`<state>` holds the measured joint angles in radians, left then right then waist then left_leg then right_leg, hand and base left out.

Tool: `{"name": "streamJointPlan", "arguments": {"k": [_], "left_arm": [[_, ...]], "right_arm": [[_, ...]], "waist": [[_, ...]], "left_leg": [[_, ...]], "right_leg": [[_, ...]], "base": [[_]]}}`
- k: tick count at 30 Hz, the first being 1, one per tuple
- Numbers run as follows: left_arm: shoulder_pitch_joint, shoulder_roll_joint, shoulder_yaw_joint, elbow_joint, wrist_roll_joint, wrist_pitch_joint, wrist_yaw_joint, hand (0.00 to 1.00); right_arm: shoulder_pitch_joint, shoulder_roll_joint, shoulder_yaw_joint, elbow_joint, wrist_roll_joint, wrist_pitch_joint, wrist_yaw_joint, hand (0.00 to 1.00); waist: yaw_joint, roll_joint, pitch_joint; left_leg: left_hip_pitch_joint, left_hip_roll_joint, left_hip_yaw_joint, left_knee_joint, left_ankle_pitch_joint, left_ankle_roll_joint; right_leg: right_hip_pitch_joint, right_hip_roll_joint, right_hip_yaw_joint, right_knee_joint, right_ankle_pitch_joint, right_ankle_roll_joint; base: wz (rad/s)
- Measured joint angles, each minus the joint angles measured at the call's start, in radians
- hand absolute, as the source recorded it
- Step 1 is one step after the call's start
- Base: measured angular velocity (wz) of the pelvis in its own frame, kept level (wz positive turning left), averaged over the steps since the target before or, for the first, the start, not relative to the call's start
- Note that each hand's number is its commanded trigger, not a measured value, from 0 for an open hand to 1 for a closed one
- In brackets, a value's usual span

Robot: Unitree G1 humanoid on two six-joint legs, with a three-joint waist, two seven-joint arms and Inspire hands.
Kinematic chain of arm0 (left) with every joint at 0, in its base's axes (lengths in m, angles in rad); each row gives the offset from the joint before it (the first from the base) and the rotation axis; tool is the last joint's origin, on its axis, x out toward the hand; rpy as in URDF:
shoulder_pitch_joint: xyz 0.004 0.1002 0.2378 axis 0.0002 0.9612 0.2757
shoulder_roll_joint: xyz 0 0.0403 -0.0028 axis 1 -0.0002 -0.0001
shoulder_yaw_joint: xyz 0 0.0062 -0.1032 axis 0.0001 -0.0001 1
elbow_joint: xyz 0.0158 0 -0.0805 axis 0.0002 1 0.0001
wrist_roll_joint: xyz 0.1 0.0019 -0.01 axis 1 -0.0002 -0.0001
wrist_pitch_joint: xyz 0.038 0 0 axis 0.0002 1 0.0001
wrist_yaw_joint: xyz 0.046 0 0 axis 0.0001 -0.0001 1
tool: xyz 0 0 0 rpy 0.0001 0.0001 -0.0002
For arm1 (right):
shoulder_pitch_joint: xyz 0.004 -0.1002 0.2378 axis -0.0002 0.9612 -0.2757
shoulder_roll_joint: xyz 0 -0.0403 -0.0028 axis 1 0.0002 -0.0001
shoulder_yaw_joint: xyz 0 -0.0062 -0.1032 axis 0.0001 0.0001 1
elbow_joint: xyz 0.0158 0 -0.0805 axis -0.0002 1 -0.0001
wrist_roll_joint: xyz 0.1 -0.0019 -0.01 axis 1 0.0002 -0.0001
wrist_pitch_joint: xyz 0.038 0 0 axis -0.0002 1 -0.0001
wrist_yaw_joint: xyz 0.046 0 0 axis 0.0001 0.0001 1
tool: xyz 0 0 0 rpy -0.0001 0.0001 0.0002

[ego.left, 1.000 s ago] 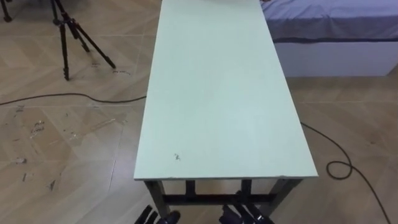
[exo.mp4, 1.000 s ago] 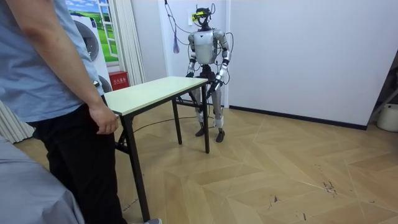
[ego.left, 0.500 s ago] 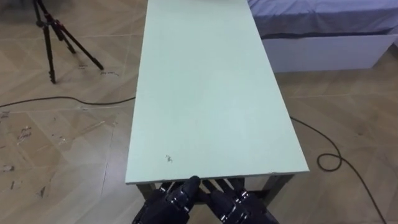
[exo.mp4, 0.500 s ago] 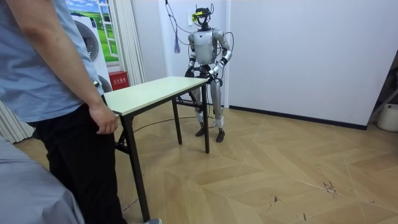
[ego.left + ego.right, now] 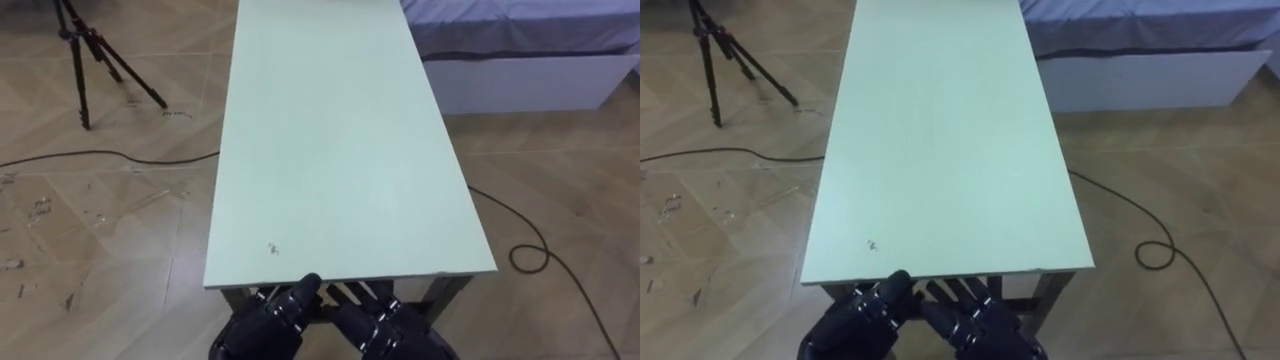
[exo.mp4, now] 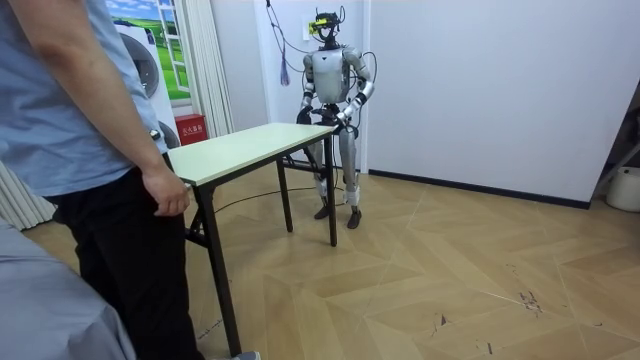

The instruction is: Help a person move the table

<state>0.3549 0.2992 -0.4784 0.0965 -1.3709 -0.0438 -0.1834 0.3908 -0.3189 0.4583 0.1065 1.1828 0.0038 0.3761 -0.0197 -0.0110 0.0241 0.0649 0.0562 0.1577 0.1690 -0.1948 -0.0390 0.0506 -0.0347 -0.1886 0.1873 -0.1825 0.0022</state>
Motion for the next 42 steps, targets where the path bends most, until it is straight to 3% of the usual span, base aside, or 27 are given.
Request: {"name": "streamJointPlan", "arguments": {"k": [6, 11, 15, 20, 30, 32, 39, 42], "left_arm": [[-0.029, 0.005, 0.049, 0.032, 0.001, 0.008, 0.052, 0.0], [-0.104, -0.017, 0.057, 0.126, 0.001, 0.05, 0.087, 0.0], [-0.122, -0.028, 0.077, 0.142, -0.012, 0.091, 0.102, 0.0], [-0.17, -0.043, 0.084, 0.235, -0.012, 0.137, 0.114, 0.0], [-0.185, -0.069, 0.139, 0.241, -0.012, 0.216, 0.171, 0.0], [-0.184, -0.086, 0.161, 0.241, -0.012, 0.229, 0.177, 0.0], [-0.184, -0.087, 0.17, 0.238, -0.057, 0.243, 0.182, 0.0], [-0.184, -0.088, 0.186, 0.238, -0.107, 0.266, 0.183, 0.0]], "right_arm": [[-0.03, -0.001, -0.001, 0.016, 0.033, 0.023, -0.036, 0.0], [-0.13, 0.016, -0.024, 0.12, 0.117, 0.033, -0.112, 0.0], [-0.151, 0.026, -0.067, 0.131, 0.157, 0.033, -0.174, 0.0], [-0.174, 0.045, -0.14, 0.18, 0.235, 0.035, -0.243, 0.0], [-0.198, 0.067, -0.17, 0.182, 0.293, 0.041, -0.328, 0.0], [-0.198, 0.083, -0.183, 0.181, 0.305, 0.041, -0.336, 0.0], [-0.198, 0.089, -0.191, 0.182, 0.314, 0.043, -0.342, 0.0], [-0.198, 0.092, -0.207, 0.182, 0.326, 0.064, -0.342, 0.0]], "waist": [[0.004, -0.001, 0.0018], [0.017, 0.0, 0.0019], [0.028, 0.001, 0.0013], [0.029, 0.017, -0.0083], [0.03, 0.028, -0.0095], [0.033, 0.028, -0.0095], [0.035, 0.028, -0.0101], [0.035, 0.028, -0.0103]], "left_leg": [[0.016, 0.0, -0.003, 0.0, 0.001, 0.001], [0.031, 0.002, 0.003, 0.0, 0.001, 0.002], [0.033, 0.002, 0.003, 0.0, 0.001, 0.002], [0.037, 0.003, 0.003, -0.001, 0.001, 0.002], [0.051, 0.004, 0.004, -0.003, 0.001, 0.001], [0.05, 0.004, 0.004, -0.003, 0.001, 0.001], [0.052, 0.004, 0.0, -0.002, 0.001, 0.001], [0.052, 0.004, -0.003, -0.001, 0.001, 0.001]], "right_leg": [[0.016, 0.001, 0.001, -0.001, 0.0, -0.001], [0.02, 0.002, 0.009, -0.001, 0.001, -0.002], [0.02, 0.003, 0.011, -0.001, 0.002, -0.003], [0.022, 0.003, 0.011, 0.0, 0.003, -0.004], [0.034, 0.005, 0.012, -0.002, 0.004, -0.006], [0.031, 0.005, 0.016, -0.002, 0.004, -0.006], [0.035, 0.005, 0.017, -0.002, 0.004, -0.006], [0.034, 0.005, 0.018, -0.002, 0.004, -0.006]], "base": [[0.0], [-0.04], [-0.02], [0.0], [-0.01], [-0.03], [0.0], [0.0]]}}
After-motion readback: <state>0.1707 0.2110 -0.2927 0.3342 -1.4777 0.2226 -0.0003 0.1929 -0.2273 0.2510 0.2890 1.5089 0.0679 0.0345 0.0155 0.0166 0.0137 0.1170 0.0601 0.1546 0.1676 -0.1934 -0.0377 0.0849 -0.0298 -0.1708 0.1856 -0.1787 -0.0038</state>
